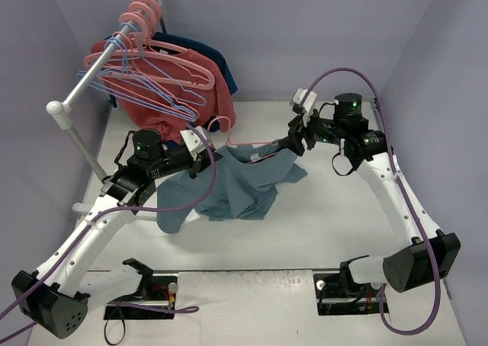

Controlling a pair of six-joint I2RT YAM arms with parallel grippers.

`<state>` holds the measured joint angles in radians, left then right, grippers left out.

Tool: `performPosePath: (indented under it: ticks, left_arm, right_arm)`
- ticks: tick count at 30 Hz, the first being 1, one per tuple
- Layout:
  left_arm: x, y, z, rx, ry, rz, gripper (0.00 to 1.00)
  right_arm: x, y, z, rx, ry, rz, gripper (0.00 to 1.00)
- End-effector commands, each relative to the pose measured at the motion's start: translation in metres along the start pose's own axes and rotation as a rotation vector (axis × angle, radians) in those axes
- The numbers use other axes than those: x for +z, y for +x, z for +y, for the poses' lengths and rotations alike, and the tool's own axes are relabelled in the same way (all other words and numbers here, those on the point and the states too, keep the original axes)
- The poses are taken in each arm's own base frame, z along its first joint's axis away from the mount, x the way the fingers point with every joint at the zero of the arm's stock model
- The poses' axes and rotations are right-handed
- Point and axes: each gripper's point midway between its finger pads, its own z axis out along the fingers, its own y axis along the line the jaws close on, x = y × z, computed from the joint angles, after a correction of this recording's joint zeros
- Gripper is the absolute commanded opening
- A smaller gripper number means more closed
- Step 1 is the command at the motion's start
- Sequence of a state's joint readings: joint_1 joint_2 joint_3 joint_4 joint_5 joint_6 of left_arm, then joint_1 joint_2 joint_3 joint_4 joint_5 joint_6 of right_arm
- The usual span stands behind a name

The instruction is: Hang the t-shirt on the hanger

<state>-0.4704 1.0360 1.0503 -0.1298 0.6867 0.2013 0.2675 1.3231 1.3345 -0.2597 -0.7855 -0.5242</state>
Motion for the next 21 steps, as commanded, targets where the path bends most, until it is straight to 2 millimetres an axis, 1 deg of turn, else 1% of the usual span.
performPosePath:
  ticks: [1, 2, 4, 5, 8, 10, 15, 21]
  left_arm:
    - [-0.01, -0.053, 0.007, 0.117, -0.007, -0.12, 0.0]
    - [-0.009, -0.052, 0.007, 0.117, -0.006, -0.116, 0.0]
    - [-0.008, -0.051, 0.009, 0.12, -0.008, -0.108, 0.0]
    - [-0.008, -0.051, 0.009, 0.122, -0.009, -0.103, 0.0]
    - [-0.007, -0.049, 0.012, 0.121, -0.018, -0.096, 0.0]
    - [-0.005, -0.048, 0.014, 0.121, -0.024, -0.092, 0.0]
    - [-0.001, -0.051, 0.02, 0.123, -0.036, -0.094, 0.0]
    - [0.002, -0.054, 0.022, 0.124, -0.035, -0.106, 0.0]
  right_arm:
    - [-0.008, 0.0, -0.021, -0.071, 0.085, 0.0, 0.57]
    - [-0.009, 0.001, -0.023, -0.069, 0.091, 0.003, 0.56]
    - [-0.011, 0.007, -0.032, -0.003, 0.134, 0.023, 0.51]
    - [-0.011, 0.007, -0.033, 0.023, 0.142, 0.023, 0.5]
    - [-0.01, 0.006, -0.026, 0.094, 0.118, 0.008, 0.47]
    - [-0.008, 0.007, -0.021, 0.127, 0.104, 0.007, 0.44]
    - [-0.003, 0.015, -0.011, 0.193, 0.083, 0.018, 0.43]
    - [0.006, 0.023, -0.005, 0.227, 0.088, 0.049, 0.42]
